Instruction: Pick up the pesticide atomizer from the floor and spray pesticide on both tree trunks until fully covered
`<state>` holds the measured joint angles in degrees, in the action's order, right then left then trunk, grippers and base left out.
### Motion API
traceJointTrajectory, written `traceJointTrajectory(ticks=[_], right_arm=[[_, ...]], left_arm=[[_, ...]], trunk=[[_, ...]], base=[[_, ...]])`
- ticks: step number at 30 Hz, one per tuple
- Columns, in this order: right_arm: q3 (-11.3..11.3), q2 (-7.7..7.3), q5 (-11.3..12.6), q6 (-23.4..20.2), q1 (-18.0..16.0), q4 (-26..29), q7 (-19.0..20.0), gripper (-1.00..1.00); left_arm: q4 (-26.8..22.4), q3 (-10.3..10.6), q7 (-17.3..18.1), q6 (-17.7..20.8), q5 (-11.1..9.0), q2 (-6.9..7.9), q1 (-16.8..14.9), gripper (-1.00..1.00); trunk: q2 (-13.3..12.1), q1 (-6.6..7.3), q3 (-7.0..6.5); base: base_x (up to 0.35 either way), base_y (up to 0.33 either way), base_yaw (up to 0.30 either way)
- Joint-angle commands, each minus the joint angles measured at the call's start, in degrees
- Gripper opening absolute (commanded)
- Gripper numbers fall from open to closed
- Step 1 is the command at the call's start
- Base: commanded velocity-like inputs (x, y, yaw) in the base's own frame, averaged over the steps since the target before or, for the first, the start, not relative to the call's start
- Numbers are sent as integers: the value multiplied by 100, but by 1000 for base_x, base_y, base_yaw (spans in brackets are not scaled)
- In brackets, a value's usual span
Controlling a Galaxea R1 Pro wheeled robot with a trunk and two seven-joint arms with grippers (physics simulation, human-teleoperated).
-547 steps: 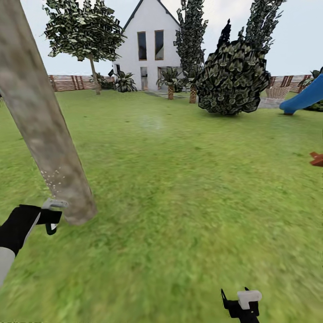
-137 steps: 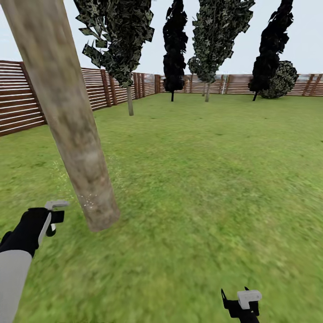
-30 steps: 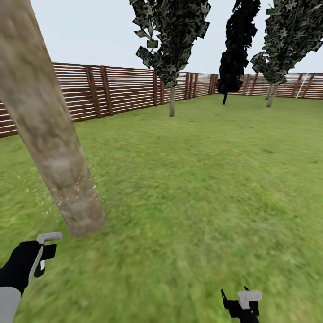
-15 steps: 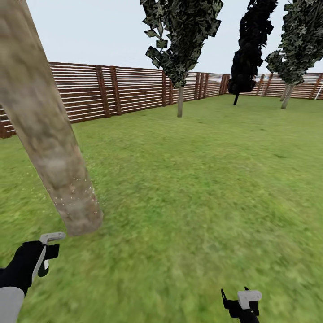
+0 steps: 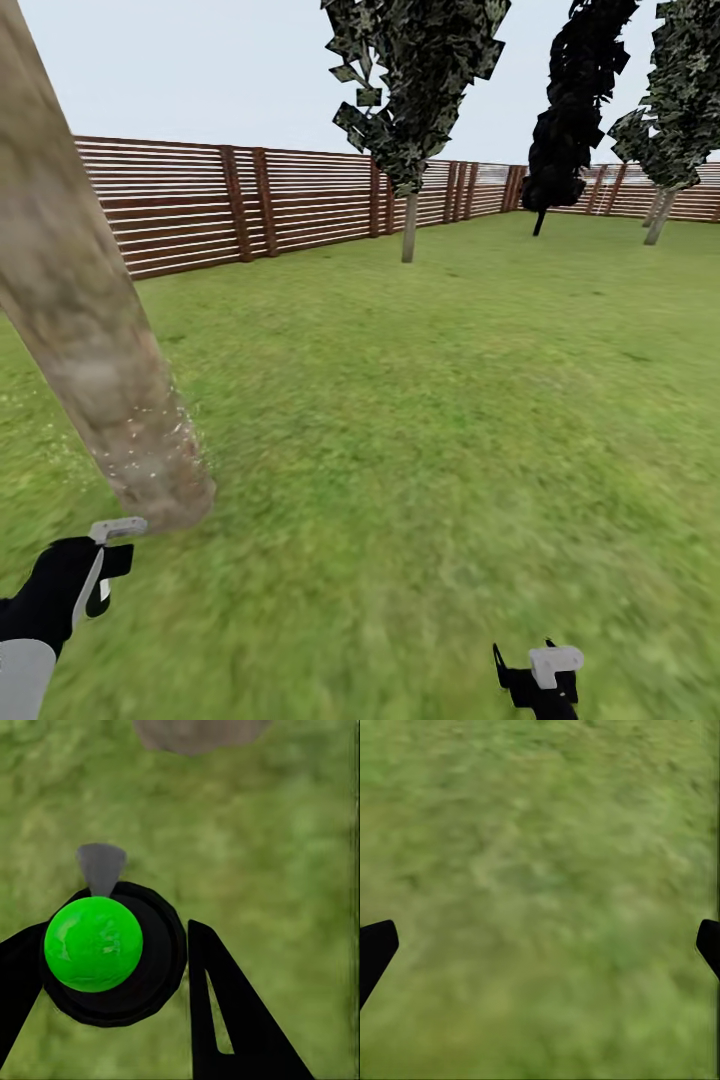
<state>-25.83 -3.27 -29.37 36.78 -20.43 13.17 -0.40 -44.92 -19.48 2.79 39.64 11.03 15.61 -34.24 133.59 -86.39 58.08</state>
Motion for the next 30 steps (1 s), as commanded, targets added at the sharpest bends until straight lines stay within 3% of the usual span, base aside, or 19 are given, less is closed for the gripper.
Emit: traceJointTrajectory(ticks=[1,5,17,24,27,30], right_arm=[[-45,2,-60,22,-5,-7,-4,100],[-45,2,-60,22,-5,-7,-8,100],[-45,2,-60,22,-5,-7,-10,100],[-45,2,-60,22,-5,-7,-6,100],[-45,2,-60,22,-5,-7,-4,100],[-45,2,-60,22,-5,-7,-6,100]], left_arm=[[-9,-11,29,27,49,-4,-3,-100],[-22,-11,29,27,49,-10,-3,-100],[-39,-18,29,27,48,-69,-3,-100],[-62,38,70,43,0,-119,-119,-100],[-47,25,83,88,43,-23,-555,-100],[-24,28,126,125,18,390,-787,-100]], trunk=[[2,-1,5],[2,-1,5],[2,-1,5],[2,-1,5],[2,-1,5],[2,-1,5]], base=[[236,-193,0],[205,-209,72],[126,-259,269],[18,-32,243],[0,0,27],[0,0,3]])
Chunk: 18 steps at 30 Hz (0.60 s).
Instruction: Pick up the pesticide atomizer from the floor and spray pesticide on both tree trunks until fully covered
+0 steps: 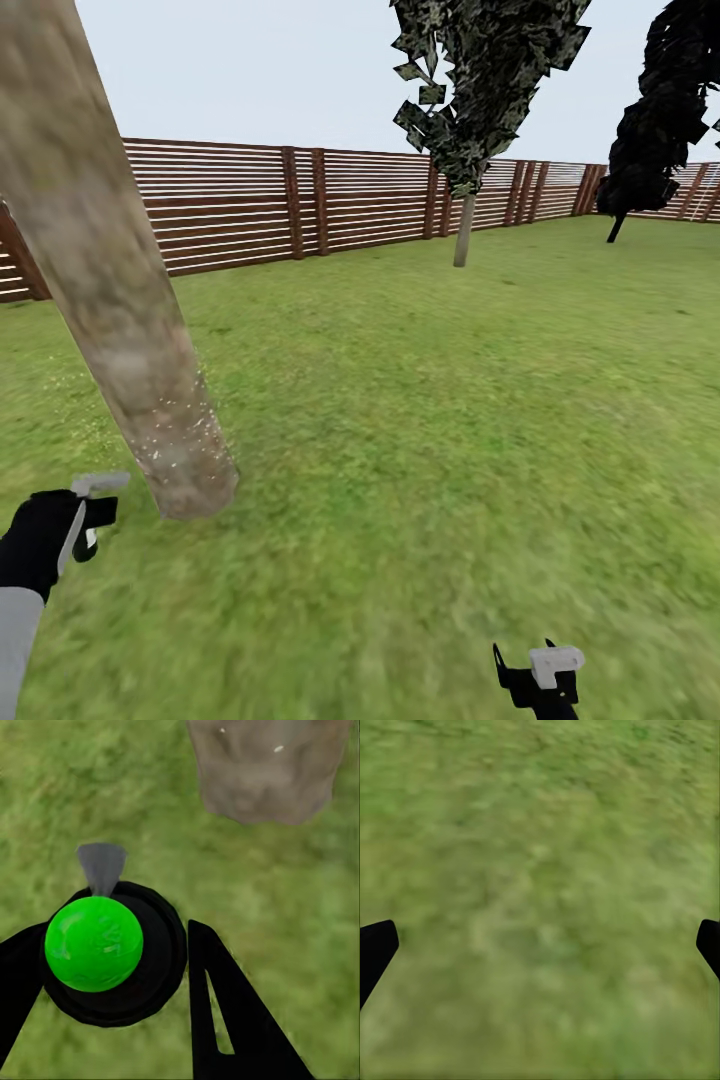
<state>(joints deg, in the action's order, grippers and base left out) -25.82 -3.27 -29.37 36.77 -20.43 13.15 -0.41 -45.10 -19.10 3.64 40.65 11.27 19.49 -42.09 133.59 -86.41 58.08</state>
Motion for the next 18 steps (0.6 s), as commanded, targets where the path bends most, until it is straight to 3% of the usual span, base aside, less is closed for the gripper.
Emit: traceJointTrajectory(ticks=[1,5,7,9,13,18], right_arm=[[-45,1,-60,23,-5,-6,-8,100],[-50,1,-59,23,-5,-6,-8,100],[-50,1,-60,23,-5,-6,-9,100],[-46,1,-60,22,-5,-6,-6,100],[-46,1,-60,23,-5,-6,-7,100],[-45,1,-58,23,-5,-6,-6,100]], left_arm=[[-25,9,49,30,-9,33,-10,-100],[-188,146,266,60,-12,-119,-128,-100],[-388,163,288,233,18,-82,-213,-100],[-535,174,296,782,33,-13,-476,-100],[-560,183,303,851,34,9,-480,-100],[-561,187,303,839,33,11,-476,-100]], trunk=[[2,1,5],[2,1,5],[2,1,5],[2,1,5],[2,1,5],[2,1,5]], base=[[0,0,0],[0,0,0],[0,0,0],[0,0,0],[0,0,11],[60,-19,204]])
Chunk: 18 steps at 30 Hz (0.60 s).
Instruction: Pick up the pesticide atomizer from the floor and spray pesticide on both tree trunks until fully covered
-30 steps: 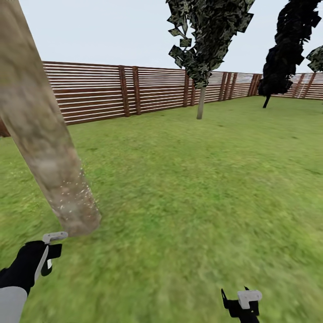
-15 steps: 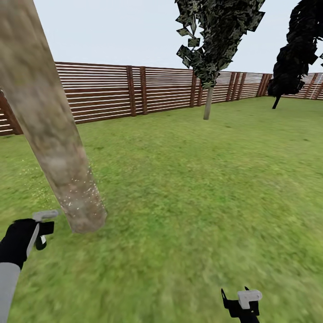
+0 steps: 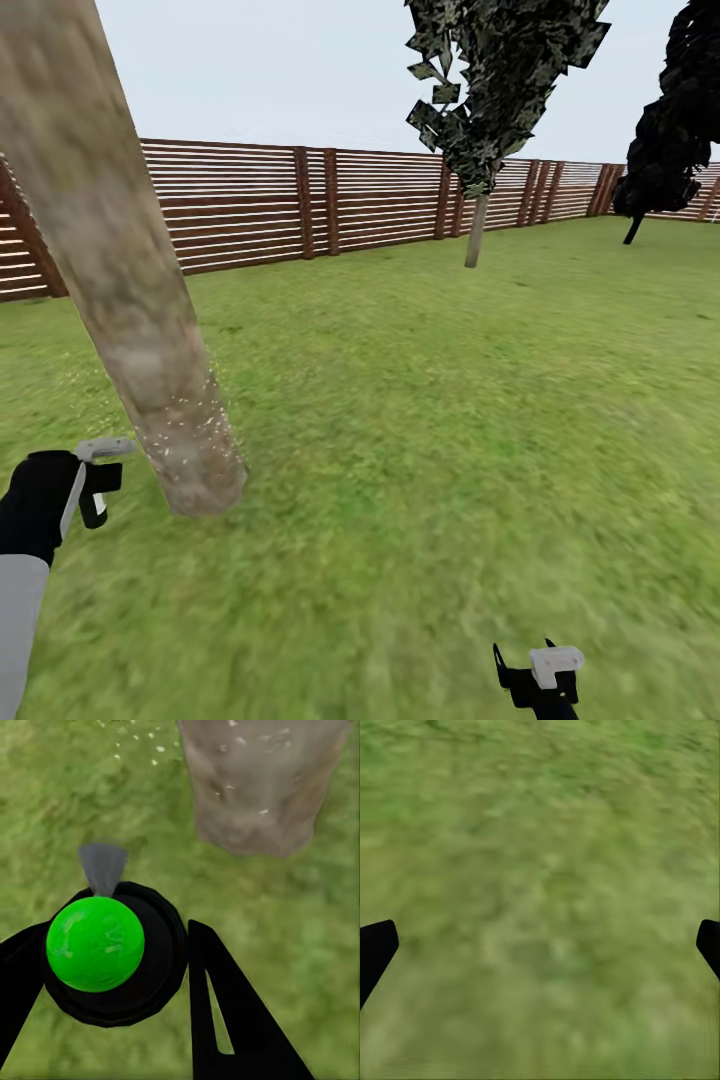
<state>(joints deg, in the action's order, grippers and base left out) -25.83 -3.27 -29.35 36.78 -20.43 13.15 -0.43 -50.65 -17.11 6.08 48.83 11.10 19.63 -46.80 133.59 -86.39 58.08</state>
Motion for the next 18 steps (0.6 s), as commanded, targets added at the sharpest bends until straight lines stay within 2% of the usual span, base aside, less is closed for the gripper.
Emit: traceJointTrajectory(ticks=[1,6,9,12,15,18], right_arm=[[-45,2,-59,23,-5,-6,-2,100],[-45,2,-62,23,-5,-6,-2,100],[-45,2,-62,23,-5,-6,-6,100],[-45,2,-62,23,-5,-8,-5,100],[-45,2,-62,23,-5,-13,-3,100],[-45,2,-62,23,-5,-7,-3,100]], left_arm=[[-6,-12,57,21,50,-3,-4,-100],[4,-12,52,20,56,-10,4,-100],[49,-12,46,20,77,-4,33,-100],[25,-14,31,3,72,-1,345,-100],[17,-12,38,0,68,-6,413,-100],[59,-14,42,-5,59,-33,425,-100]], trunk=[[2,-1,5],[2,-1,5],[2,-1,5],[2,-1,5],[2,-1,5],[2,-1,5]], base=[[242,-128,25],[298,-67,4],[310,-2,181],[69,0,268],[6,0,276],[55,-147,78]])
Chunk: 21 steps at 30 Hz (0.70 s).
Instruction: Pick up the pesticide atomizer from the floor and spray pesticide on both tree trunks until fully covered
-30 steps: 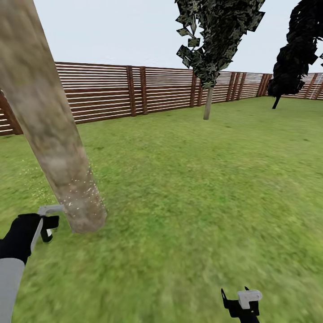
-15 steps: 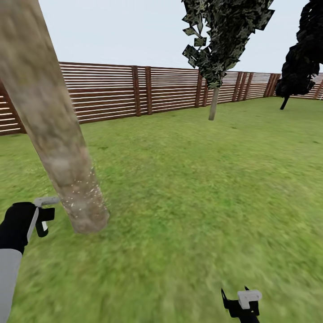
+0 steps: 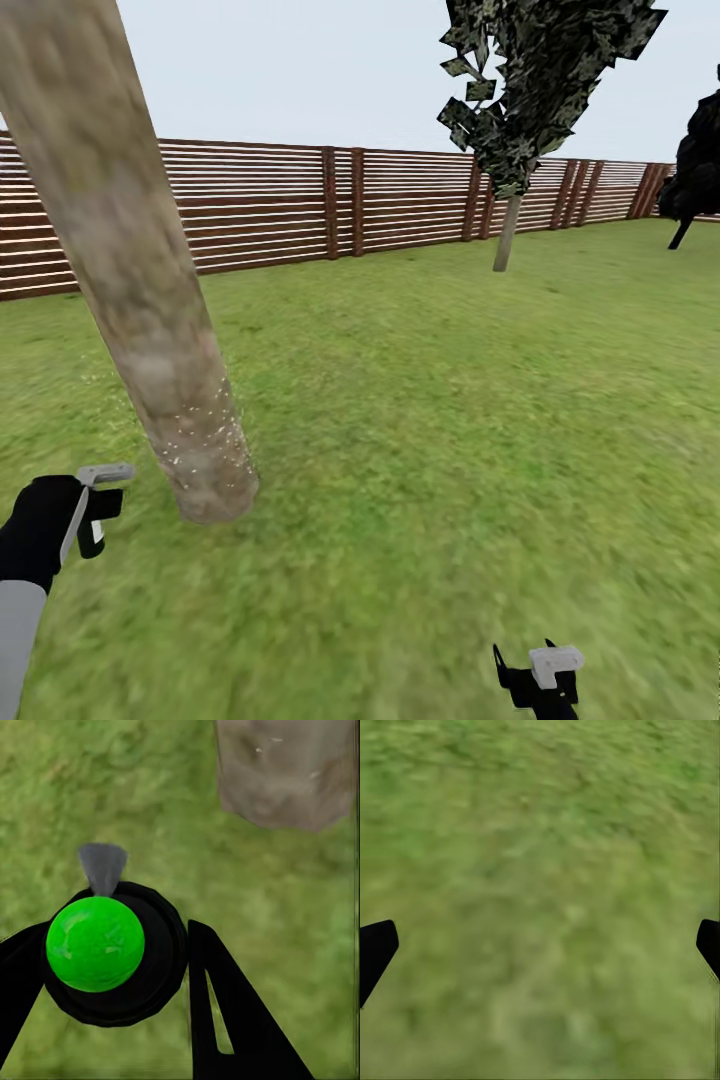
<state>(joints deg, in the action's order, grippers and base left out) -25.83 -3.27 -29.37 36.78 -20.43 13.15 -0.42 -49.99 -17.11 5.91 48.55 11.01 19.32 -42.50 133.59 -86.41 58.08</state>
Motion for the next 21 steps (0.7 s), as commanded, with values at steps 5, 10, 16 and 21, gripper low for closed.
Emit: traceJointTrajectory(ticks=[5,10,16,21], right_arm=[[-45,2,-60,22,-5,-6,-3,100],[-45,2,-60,22,-5,-5,-2,100],[-45,2,-60,22,-5,-13,-2,100],[-45,2,-60,22,-5,-14,-2,100]], left_arm=[[15,-20,60,15,68,-18,-4,-100],[-4,-31,63,14,65,-25,-4,-100],[20,-38,60,4,60,-38,-4,-100],[24,-38,60,-112,56,-42,-4,-100]], trunk=[[2,0,5],[2,0,5],[2,0,5],[2,0,5]], base=[[94,-247,6],[192,-204,0],[120,-225,0],[2,-273,0]])
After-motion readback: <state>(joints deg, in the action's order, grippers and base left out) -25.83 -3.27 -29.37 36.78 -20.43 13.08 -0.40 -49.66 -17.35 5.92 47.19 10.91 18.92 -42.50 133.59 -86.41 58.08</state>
